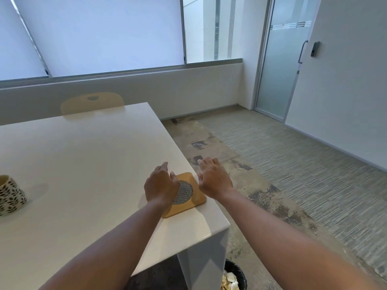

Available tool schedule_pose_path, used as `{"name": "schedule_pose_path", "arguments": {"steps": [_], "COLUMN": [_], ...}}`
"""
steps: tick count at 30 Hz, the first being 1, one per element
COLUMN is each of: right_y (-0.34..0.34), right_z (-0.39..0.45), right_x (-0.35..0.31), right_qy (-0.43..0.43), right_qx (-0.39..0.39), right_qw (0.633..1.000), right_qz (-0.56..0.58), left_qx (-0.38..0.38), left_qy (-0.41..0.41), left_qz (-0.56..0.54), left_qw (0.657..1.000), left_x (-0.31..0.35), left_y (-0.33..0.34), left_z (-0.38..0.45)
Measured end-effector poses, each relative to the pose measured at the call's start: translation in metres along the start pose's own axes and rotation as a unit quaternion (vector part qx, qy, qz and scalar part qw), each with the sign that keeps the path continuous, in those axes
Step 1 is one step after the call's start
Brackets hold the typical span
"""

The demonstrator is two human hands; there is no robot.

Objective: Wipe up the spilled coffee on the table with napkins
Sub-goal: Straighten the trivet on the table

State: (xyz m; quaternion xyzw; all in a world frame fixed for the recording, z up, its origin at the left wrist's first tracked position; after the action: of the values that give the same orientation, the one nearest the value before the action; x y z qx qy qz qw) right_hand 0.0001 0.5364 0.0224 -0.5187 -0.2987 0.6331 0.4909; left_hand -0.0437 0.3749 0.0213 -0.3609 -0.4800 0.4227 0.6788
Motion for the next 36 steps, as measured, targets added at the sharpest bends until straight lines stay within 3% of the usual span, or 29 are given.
{"name": "schedule_pose_path", "arguments": {"steps": [10,22,31,36], "right_y": [0.037,0.039,0.037,0.039], "right_z": [0.002,0.006,0.007,0.009], "right_x": [-0.012,-0.015,-0.023,-0.035], "right_qy": [0.078,0.191,0.216,0.206], "right_qx": [-0.104,-0.072,-0.046,-0.020], "right_qw": [0.990,0.970,0.964,0.966], "right_qz": [0.056,0.135,0.148,0.157], "left_qx": [-0.180,-0.198,-0.212,-0.210], "left_qy": [-0.193,-0.232,-0.319,-0.326], "left_qz": [-0.008,-0.133,-0.287,-0.308], "left_qw": [0.965,0.943,0.878,0.869], "left_x": [-0.056,-0.059,-0.059,-0.070], "left_y": [0.011,0.014,0.015,0.009], "left_z": [0.000,-0.002,0.001,0.005]}}
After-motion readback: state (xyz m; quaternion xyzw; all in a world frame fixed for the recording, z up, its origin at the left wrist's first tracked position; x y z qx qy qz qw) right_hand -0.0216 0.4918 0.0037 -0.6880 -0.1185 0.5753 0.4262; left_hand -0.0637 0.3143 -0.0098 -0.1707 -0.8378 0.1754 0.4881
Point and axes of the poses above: each hand's wrist, its own z-axis towards the middle knuckle, its own y-axis out of the palm, x = y × z, the point moved 4 cm from there along z, towards the middle knuckle, and after that the axes turned 11 degrees about z, right-handed, at the moved point
